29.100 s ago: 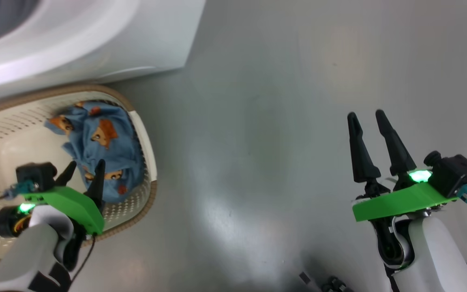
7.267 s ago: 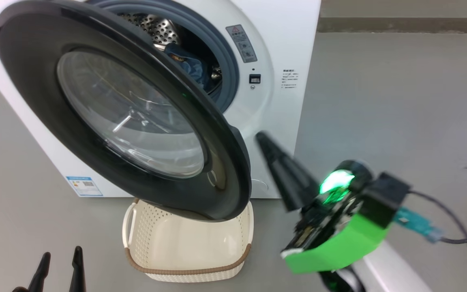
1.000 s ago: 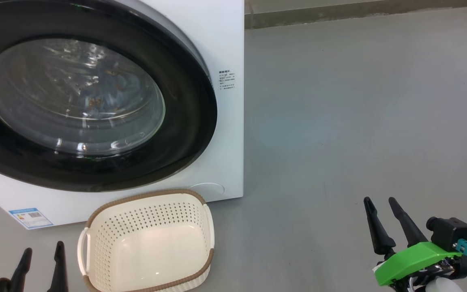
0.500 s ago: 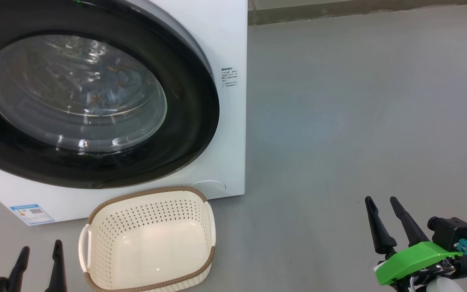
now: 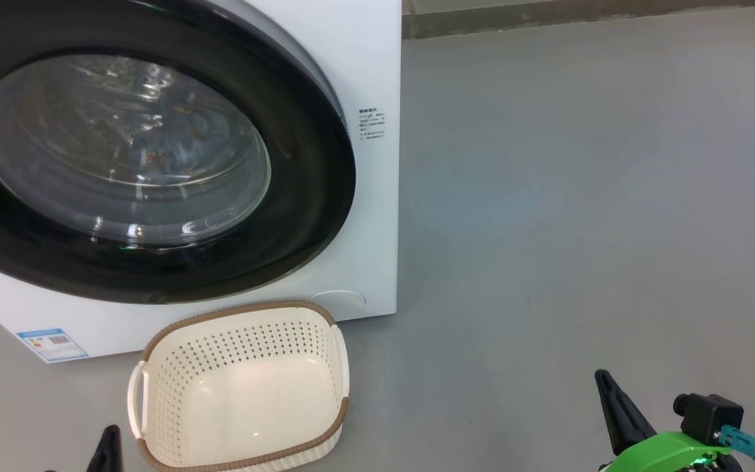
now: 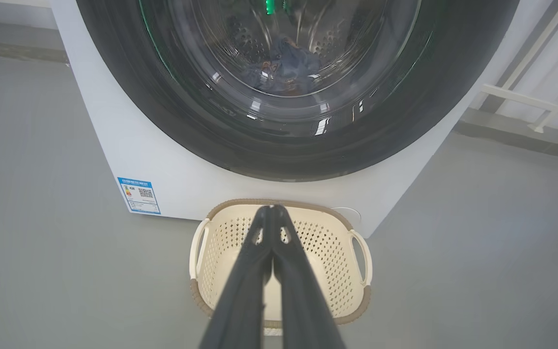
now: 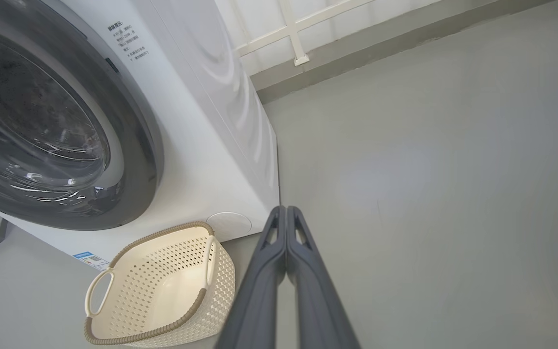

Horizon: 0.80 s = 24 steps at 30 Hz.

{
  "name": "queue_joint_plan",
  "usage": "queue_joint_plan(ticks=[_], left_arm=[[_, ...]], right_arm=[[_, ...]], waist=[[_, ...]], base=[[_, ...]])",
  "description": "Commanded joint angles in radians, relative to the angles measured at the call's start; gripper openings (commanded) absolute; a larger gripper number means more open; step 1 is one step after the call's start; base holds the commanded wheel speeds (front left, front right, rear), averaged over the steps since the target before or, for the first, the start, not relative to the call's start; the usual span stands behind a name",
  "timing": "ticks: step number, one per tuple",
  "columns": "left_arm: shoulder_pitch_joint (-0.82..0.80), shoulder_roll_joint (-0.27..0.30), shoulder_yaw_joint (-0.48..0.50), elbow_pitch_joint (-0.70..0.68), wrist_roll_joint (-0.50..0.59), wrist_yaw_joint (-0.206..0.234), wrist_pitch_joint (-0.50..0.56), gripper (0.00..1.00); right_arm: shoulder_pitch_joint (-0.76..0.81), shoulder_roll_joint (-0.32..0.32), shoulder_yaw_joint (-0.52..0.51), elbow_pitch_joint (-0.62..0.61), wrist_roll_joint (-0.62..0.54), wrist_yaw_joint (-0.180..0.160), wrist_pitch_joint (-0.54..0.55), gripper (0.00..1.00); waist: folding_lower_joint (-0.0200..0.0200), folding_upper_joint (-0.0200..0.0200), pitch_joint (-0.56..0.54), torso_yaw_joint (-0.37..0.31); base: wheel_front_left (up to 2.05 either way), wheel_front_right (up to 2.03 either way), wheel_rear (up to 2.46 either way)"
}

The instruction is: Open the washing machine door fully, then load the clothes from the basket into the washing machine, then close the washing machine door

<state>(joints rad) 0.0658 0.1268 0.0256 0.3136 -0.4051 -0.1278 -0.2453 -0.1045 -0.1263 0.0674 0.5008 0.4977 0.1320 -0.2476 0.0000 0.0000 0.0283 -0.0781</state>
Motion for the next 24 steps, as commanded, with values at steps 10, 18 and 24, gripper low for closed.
queue_joint_plan(ticks=[10, 18, 24], left_arm=[[-0.027, 0.013, 0.016, -0.024, -0.109, 0.0, 0.029, 0.0], [-0.038, 0.007, 0.021, -0.027, -0.187, 0.0, 0.052, 0.0], [-0.046, 0.002, 0.025, -0.029, -0.245, -0.001, 0.069, 0.0]], right_arm=[[-0.022, -0.003, -0.019, -0.043, 0.1, 0.0, 0.029, 0.0], [-0.021, 0.003, -0.03, -0.057, 0.172, 0.0, 0.052, 0.0], [-0.02, 0.007, -0.039, -0.069, 0.226, 0.0, 0.07, 0.0]], waist=[[0.0001, 0.0, -0.002, 0.007], [0.0, 0.0, -0.004, 0.012], [0.0, 0.0, -0.005, 0.016]], base=[[0.0, 0.0, 0.0], [0.0, 0.0, 0.0], [0.0, 0.0, 0.0]])
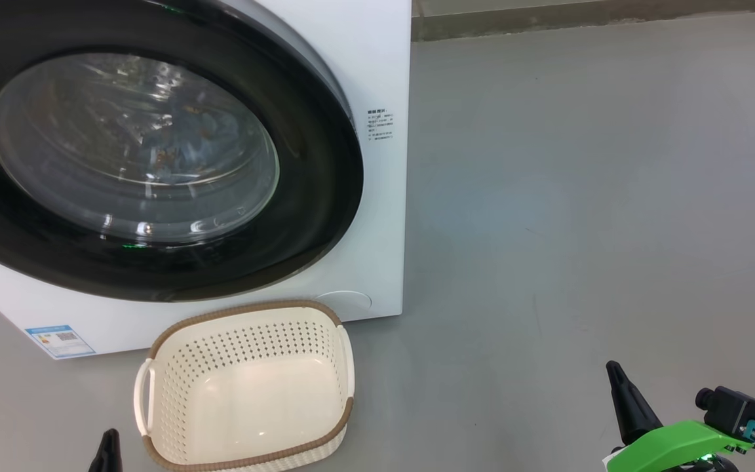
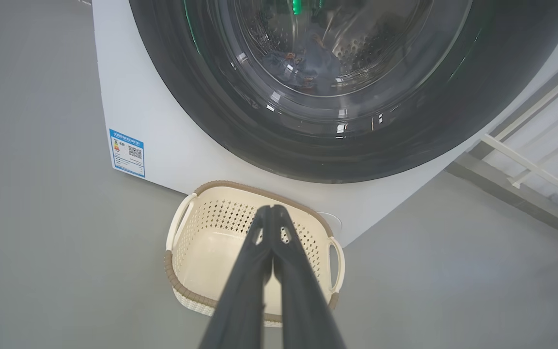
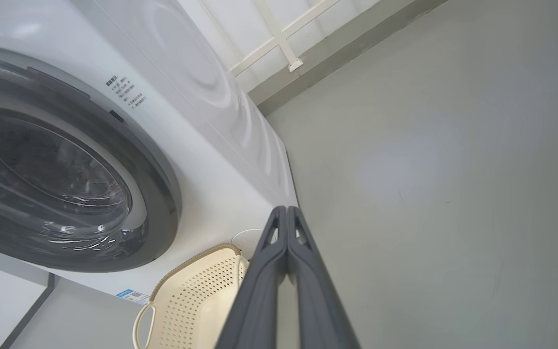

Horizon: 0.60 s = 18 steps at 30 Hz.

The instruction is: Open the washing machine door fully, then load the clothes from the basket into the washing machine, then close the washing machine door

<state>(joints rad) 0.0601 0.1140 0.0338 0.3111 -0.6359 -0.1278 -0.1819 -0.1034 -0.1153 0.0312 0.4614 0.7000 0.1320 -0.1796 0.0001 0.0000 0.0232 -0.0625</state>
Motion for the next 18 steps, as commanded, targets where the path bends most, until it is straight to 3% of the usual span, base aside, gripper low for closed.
queue_joint_plan(ticks=[1, 18], left_arm=[[-0.041, 0.014, 0.017, -0.027, -0.024, -0.001, 0.009, 0.0], [-0.063, 0.001, 0.028, -0.034, -0.189, -0.001, 0.059, 0.0]], right_arm=[[-0.021, -0.003, -0.004, -0.031, 0.032, 0.0, 0.005, 0.0], [-0.018, 0.009, -0.029, -0.064, 0.185, 0.0, 0.055, 0.0]], waist=[[-0.0001, 0.0, 0.0, 0.001], [-0.0001, 0.0, -0.004, 0.012]], base=[[0.0, 0.0, 0.0], [0.0, 0.0, 0.0]])
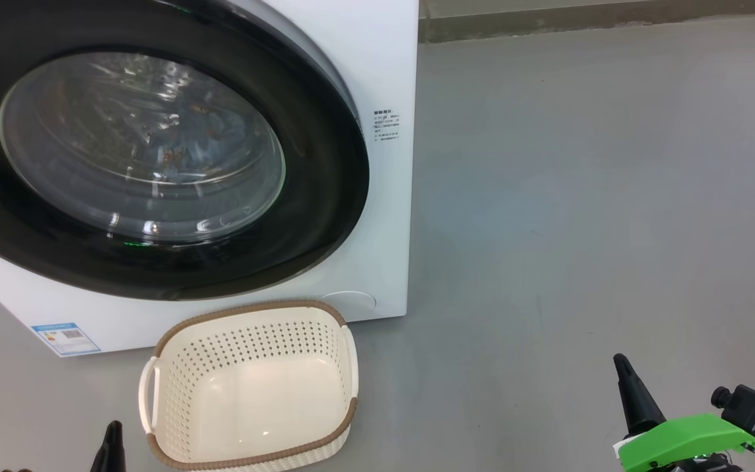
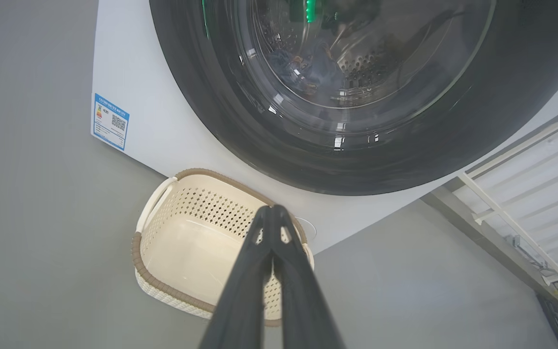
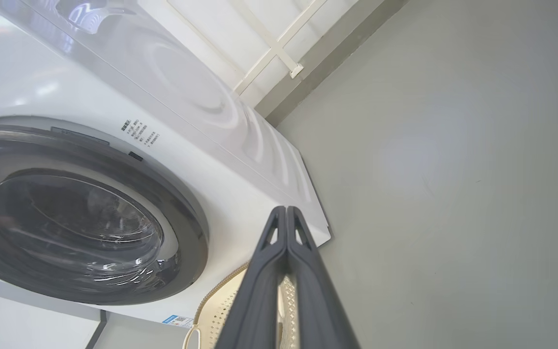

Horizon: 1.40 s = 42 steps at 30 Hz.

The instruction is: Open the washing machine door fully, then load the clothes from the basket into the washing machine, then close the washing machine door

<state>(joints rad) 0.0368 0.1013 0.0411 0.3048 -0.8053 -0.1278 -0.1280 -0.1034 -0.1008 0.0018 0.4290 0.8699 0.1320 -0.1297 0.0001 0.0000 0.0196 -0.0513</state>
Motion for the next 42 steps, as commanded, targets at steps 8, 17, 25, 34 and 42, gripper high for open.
queue_joint_plan(ticks=[8, 17, 25, 34, 42], left_arm=[[-0.051, 0.007, 0.026, -0.031, -0.097, -0.001, 0.029, 0.0], [-0.064, -0.001, 0.033, -0.035, -0.194, -0.001, 0.058, 0.0], [-0.074, -0.007, 0.038, -0.038, -0.272, -0.002, 0.081, 0.0], [-0.086, -0.015, 0.044, -0.042, -0.359, -0.002, 0.108, 0.0], [-0.096, -0.021, 0.049, -0.045, -0.437, -0.002, 0.131, 0.0]], right_arm=[[-0.017, 0.0, -0.011, -0.046, 0.087, -0.001, 0.029, 0.0], [-0.015, 0.007, -0.026, -0.065, 0.176, -0.001, 0.059, 0.0], [-0.014, 0.012, -0.037, -0.081, 0.248, -0.001, 0.082, 0.0], [-0.012, 0.019, -0.05, -0.098, 0.329, -0.001, 0.109, 0.0], [-0.011, 0.024, -0.062, -0.113, 0.4, -0.001, 0.132, 0.0]], waist=[[-0.0001, 0.0, -0.002, 0.005], [-0.0001, 0.0, -0.004, 0.012], [-0.0001, 0.0, -0.005, 0.017], [-0.0001, 0.0, -0.007, 0.022], [-0.0001, 0.0, -0.009, 0.027]], base=[[0.0, 0.0, 0.0], [0.0, 0.0, 0.0], [0.0, 0.0, 0.0], [0.0, 0.0, 0.0], [0.0, 0.0, 0.0]])
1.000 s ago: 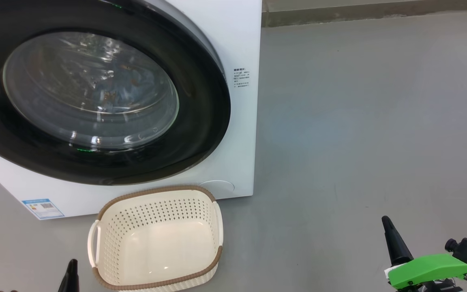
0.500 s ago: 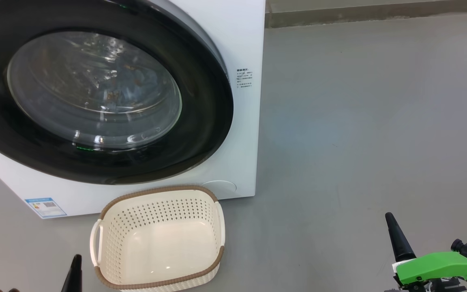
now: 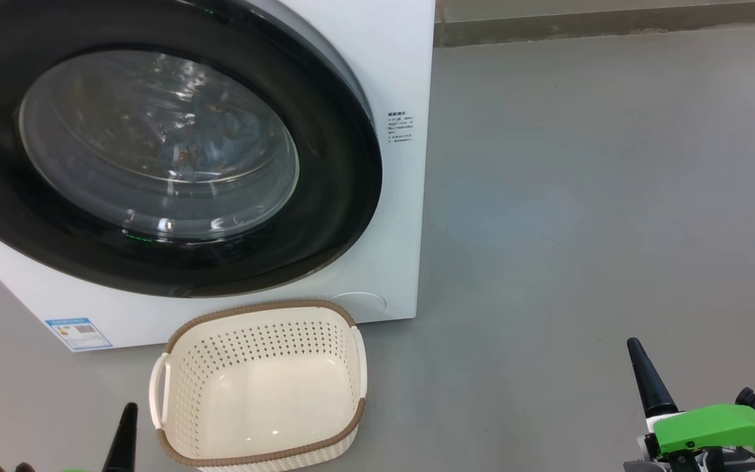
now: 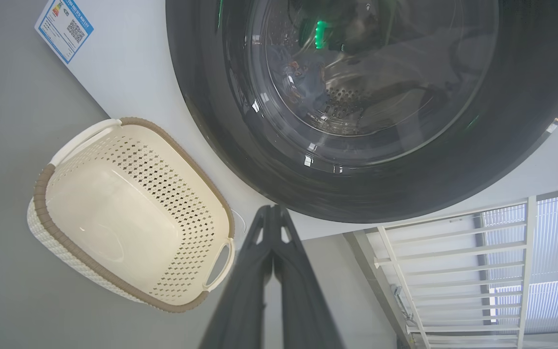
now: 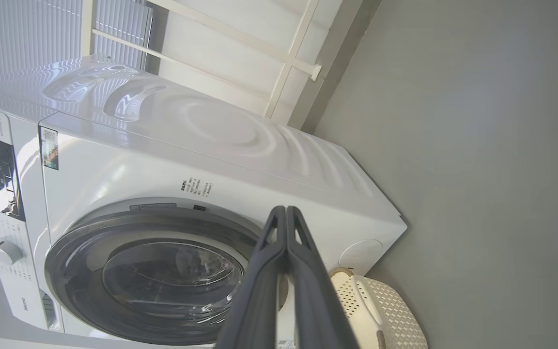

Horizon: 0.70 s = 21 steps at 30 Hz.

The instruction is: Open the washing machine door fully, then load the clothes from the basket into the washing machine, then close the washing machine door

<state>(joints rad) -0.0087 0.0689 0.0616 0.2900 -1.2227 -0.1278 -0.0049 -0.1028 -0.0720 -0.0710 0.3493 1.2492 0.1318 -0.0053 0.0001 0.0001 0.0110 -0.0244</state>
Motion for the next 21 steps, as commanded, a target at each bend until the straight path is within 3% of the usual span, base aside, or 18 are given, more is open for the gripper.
queue_joint_plan(ticks=[1, 21], left_arm=[[-0.05, 0.011, 0.029, -0.03, -0.019, -0.002, 0.008, 0.0], [-0.076, -0.005, 0.041, -0.038, -0.214, -0.002, 0.067, 0.0]], right_arm=[[-0.012, -0.005, 0.011, -0.033, 0.021, -0.001, 0.008, 0.0], [-0.008, 0.009, -0.018, -0.071, 0.201, -0.001, 0.067, 0.0]], waist=[[0.0, -0.0001, 0.0, 0.001], [0.0, -0.0001, -0.004, 0.013]], base=[[0.0, 0.0, 0.0], [0.0, 0.0, 0.0]])
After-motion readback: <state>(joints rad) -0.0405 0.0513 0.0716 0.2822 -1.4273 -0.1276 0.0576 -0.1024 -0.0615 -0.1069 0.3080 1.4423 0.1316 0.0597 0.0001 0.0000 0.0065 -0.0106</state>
